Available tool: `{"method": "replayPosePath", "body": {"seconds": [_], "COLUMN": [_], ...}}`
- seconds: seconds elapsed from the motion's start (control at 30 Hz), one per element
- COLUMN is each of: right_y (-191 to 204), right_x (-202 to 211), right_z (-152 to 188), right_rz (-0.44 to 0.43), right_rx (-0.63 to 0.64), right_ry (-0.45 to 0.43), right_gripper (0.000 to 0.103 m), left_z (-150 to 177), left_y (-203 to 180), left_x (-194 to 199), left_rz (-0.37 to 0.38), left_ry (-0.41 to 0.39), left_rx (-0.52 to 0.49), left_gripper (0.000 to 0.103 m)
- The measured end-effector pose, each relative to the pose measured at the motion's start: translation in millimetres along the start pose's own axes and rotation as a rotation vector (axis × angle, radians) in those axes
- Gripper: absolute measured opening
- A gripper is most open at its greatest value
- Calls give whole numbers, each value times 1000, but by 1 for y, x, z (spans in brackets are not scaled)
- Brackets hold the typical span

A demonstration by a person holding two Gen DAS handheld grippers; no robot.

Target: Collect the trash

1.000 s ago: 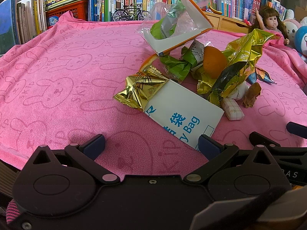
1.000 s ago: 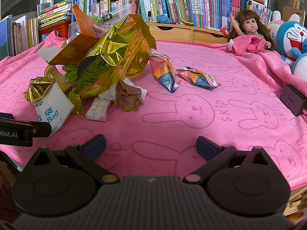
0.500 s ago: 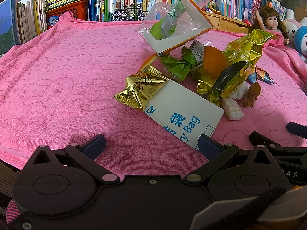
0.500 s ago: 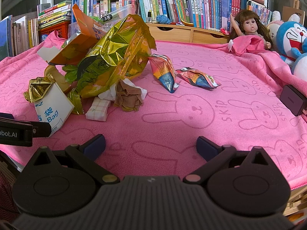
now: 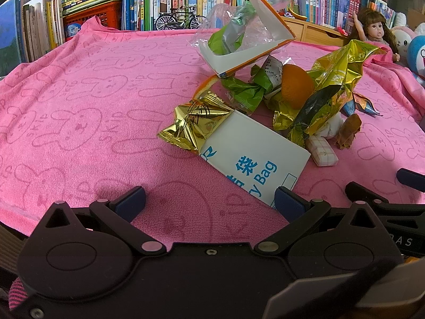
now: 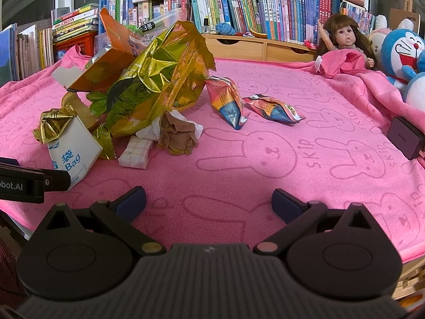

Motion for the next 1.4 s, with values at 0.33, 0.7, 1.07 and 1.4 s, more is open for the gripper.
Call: {"method": "replayPosePath", "body": {"seconds": [0.33, 0.7, 1.07, 1.4], "right_y": [-1, -14, 2, -2], "right_x": [4, 13, 6, -10], "right_z": [4, -2, -27, -32], "right_rz": [-13, -103, -158, -169], "right_rx": [-18, -105, -25, -87], "right_ry": [-60, -111, -176, -117], "right_gripper": [103, 100, 74, 26], "left_z": [2, 4, 4, -3], "left_y": [2, 3, -8, -6], "left_x": [2, 5, 26, 5], "left_rz": [8, 13, 143, 198], "left_ry": [-8, -61, -150, -132], "left_rx": [-14, -8, -36, 88], "left_gripper": [103, 102, 98, 39]}}
Point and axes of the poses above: each gripper's, at about its wrist camera, not at the fingertips, and x roughly against the way its jaws point, y to its left, z to its underside, the point moved 2 cm from there along -x, roughly the way its jaws point, and after that the axes turned 3 degrees about -x, right-handed, at the moved point
